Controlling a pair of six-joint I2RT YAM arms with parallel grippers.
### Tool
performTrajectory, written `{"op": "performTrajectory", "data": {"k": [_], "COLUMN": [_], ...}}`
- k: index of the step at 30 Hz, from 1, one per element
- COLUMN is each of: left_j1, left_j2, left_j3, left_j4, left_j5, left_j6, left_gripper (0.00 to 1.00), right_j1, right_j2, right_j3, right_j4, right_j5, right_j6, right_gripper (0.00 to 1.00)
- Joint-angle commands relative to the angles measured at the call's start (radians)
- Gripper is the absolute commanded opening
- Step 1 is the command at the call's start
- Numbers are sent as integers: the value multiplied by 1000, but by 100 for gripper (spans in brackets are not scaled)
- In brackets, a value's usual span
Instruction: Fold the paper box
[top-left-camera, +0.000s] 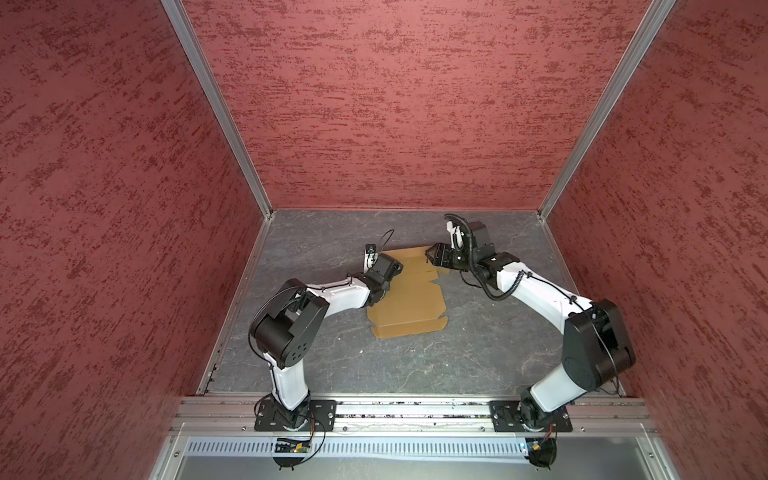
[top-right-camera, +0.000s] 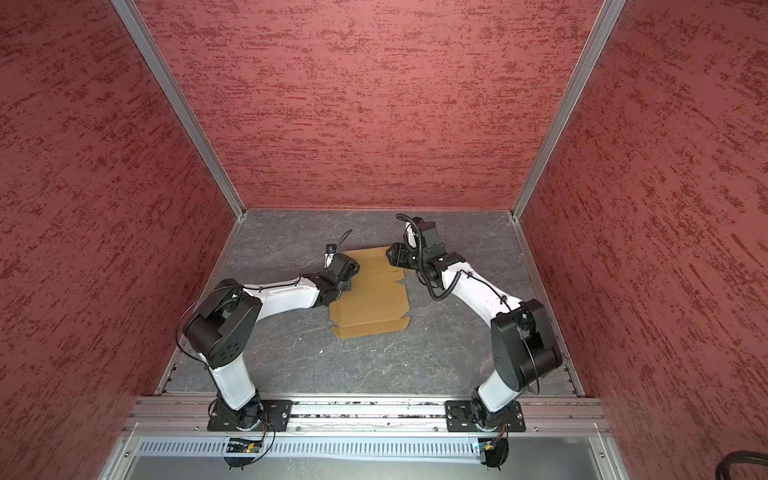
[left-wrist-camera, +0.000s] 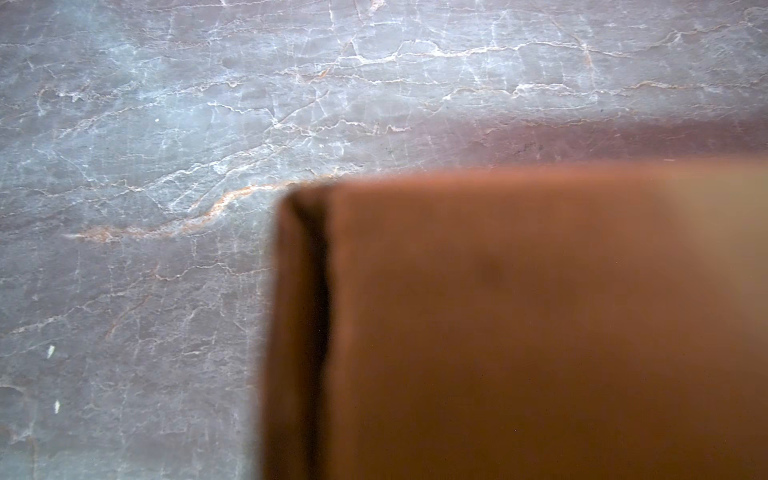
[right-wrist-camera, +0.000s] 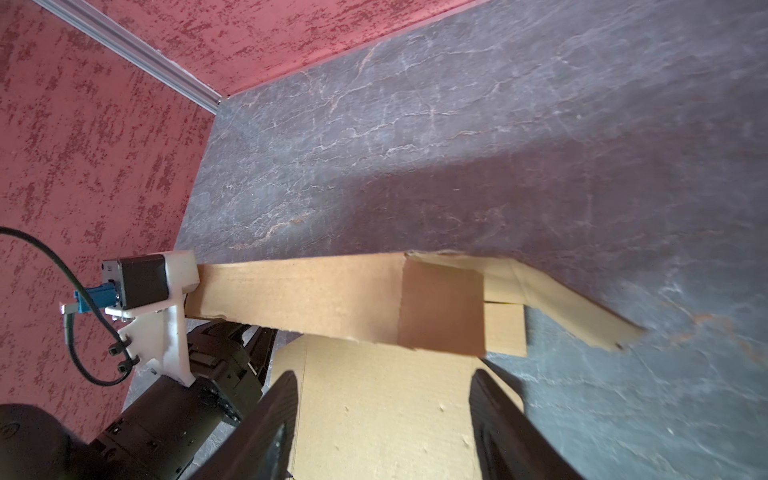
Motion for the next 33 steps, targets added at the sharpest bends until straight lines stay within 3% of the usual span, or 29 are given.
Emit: {"op": "performTrajectory", "data": {"k": [1,6,20,22,26,33], "left_j1": [-4,-4,-15,-14,-8,13], "left_j2": [-1,4,19,20,18,19], "left_j3": [-23,-18,9,11,22,57], "left_j4": [-63,-61,-72,-77,-111,-175], "left_j5": [36,43,49,48,41,59], "left_j6": [24,25,27,24,10,6], "left_gripper": [2,2,2,1,2,0], "right_j1": [-7,-8,-8,-7,-10,-13], "right_j2": [44,93,110,102,51,-130], "right_j3": [38,58,47,37,8,-107], "right_j4": [43,75,163,169,138,26], "right_j5": [-55,-105,-195,-195,-166,-69], "right_j6": [-21,-19,18,24,18,-10], "right_gripper": [66,60,33,34,55,65]}}
